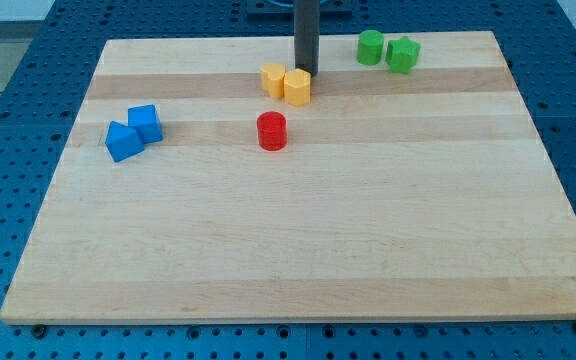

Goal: Slide the yellow blocks towards the bottom

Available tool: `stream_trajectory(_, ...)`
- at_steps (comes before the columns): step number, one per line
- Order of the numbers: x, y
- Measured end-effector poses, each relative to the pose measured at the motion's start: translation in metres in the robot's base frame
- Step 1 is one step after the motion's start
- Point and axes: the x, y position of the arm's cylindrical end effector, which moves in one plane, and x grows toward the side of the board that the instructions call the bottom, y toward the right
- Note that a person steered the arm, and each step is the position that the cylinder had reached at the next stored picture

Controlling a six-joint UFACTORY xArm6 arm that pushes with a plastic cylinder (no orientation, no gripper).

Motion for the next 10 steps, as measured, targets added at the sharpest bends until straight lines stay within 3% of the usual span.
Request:
stream_trajectory(1, -0.025, 0.003)
stream_trajectory(2, -0.025, -0.036)
stream_trajectory(5, 0.047, -0.035)
stream_trajectory(7, 0.066, -0.051)
stream_trajectory(9, 0.016, 0.009)
stream_trajectory(10, 0.016, 0.041)
